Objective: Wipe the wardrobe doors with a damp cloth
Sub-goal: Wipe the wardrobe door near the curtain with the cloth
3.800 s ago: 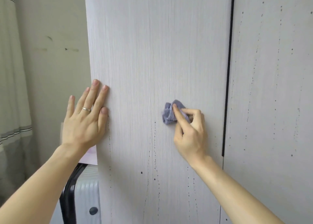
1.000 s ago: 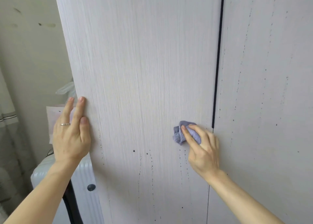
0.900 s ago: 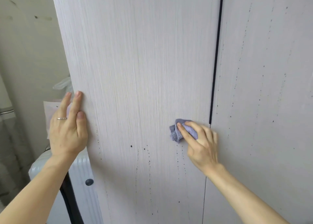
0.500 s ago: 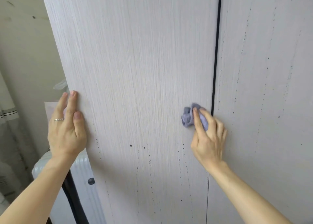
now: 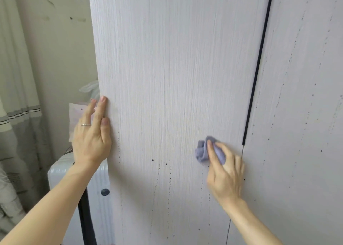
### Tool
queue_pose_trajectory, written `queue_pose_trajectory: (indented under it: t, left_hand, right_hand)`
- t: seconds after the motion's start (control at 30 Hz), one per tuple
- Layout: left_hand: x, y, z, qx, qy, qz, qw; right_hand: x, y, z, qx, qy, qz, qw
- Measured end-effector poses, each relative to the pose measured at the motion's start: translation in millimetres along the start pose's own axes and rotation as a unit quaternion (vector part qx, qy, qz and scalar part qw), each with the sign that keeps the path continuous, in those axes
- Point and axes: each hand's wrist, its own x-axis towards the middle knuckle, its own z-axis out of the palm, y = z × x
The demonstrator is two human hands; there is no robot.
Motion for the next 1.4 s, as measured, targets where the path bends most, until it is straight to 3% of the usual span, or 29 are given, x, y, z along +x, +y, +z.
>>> queue_pose_trajectory:
  t: [0.1, 0.33, 0.43, 0.57, 0.63, 0.77, 0.83, 1.0, 1.1, 1.17, 1.3, 1.4]
  left_hand:
    - [-0.7, -0.4, -0.9, 0.001, 0.001, 0.004, 1.000]
    - [-5.5, 7.8, -1.3, -0.024, -0.012, -0.044, 0.999]
    - [-17.6, 5.4, -1.9, -0.058, -0.040, -0.111, 0.991]
    - [-60.9, -14.6, -2.2, -0.033, -0.133, -0.088, 0.987]
    - [-75.6, -21.8, -3.1, -0.034, -0.151, -0.079, 0.985]
    - [-78.5, -17.6, -3.8, -0.074, -0.159, -0.059, 0.983]
    - [-81.1, -20.6, -2.6, -0.068, -0.160, -0.076, 0.982]
    - [-85.4, -23.2, -1.1, -0.069, -0.186, -0.098, 0.975]
    - [-85.0, -24.4, -3.2, -0.070, -0.198, -0.093, 0.973]
    - [-83.6, -27.1, -4.7, -0.076, -0.204, -0.094, 0.971]
    - [-82.5, -26.7, -5.9, -0.090, -0.224, -0.106, 0.965]
    - [-82.9, -29.0, -5.8, -0.091, -0.235, -0.112, 0.961]
  right_hand:
    - [-37.0, -2.1, 2.7, 0.008, -0.034, -0.035, 0.999]
    - [81.0, -67.0, 8.7, 0.104, 0.025, -0.048, 0.993]
    - [39.5, -86.4, 23.1, 0.110, -0.002, -0.102, 0.989]
    - [-32.2, -84.5, 25.6, 0.086, -0.076, -0.204, 0.972]
    - [-16.3, -93.5, 23.9, 0.095, -0.079, -0.192, 0.974]
    - [62.5, -121.8, 22.3, 0.129, -0.005, -0.094, 0.987]
    - [72.3, -130.3, 30.0, 0.138, 0.018, -0.093, 0.986]
    - [3.9, -121.1, 48.8, 0.086, -0.015, -0.263, 0.961]
    - [0.2, -122.4, 46.5, 0.066, -0.024, -0.303, 0.950]
    - [35.8, -139.4, 43.0, 0.060, 0.001, -0.279, 0.959]
    - [121.4, -179.7, 38.6, 0.097, 0.064, -0.148, 0.982]
    - [124.7, -191.2, 43.2, 0.104, 0.062, -0.146, 0.982]
